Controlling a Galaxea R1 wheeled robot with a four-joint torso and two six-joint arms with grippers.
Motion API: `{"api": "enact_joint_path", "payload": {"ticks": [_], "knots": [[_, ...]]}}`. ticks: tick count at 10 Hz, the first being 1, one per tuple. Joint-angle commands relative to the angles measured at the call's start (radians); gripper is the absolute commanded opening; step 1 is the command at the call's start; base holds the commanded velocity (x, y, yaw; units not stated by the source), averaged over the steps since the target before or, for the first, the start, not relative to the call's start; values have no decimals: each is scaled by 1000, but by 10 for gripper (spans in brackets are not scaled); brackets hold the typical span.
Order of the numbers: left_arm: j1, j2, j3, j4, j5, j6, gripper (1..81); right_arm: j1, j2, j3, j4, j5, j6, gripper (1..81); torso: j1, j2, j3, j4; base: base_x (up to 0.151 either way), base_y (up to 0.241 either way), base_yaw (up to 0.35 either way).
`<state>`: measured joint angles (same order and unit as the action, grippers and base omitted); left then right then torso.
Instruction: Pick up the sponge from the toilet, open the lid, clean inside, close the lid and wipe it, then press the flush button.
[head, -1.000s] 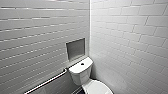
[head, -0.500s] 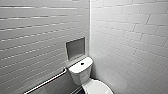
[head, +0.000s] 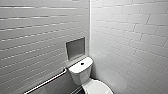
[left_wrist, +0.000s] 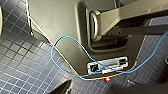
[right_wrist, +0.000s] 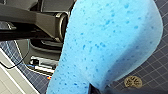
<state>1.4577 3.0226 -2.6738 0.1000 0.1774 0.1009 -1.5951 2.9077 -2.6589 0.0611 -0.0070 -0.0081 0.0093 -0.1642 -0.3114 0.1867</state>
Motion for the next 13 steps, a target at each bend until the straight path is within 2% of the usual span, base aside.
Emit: {"api": "enact_joint_path", "payload": {"ticks": [1,6,13], "knots": [[-35,-11,-1,-16,51,0,811,62,-22,-1,174,-25,-118,10,0,0,0,0,0,0,0],[-59,-11,-1,-16,25,-6,811,68,35,-61,163,-30,-128,10,0,0,0,0,0,0,0],[-59,-14,0,-11,24,-3,811,60,63,-70,160,-30,-128,10,0,0,0,0,0,0,0]]}}
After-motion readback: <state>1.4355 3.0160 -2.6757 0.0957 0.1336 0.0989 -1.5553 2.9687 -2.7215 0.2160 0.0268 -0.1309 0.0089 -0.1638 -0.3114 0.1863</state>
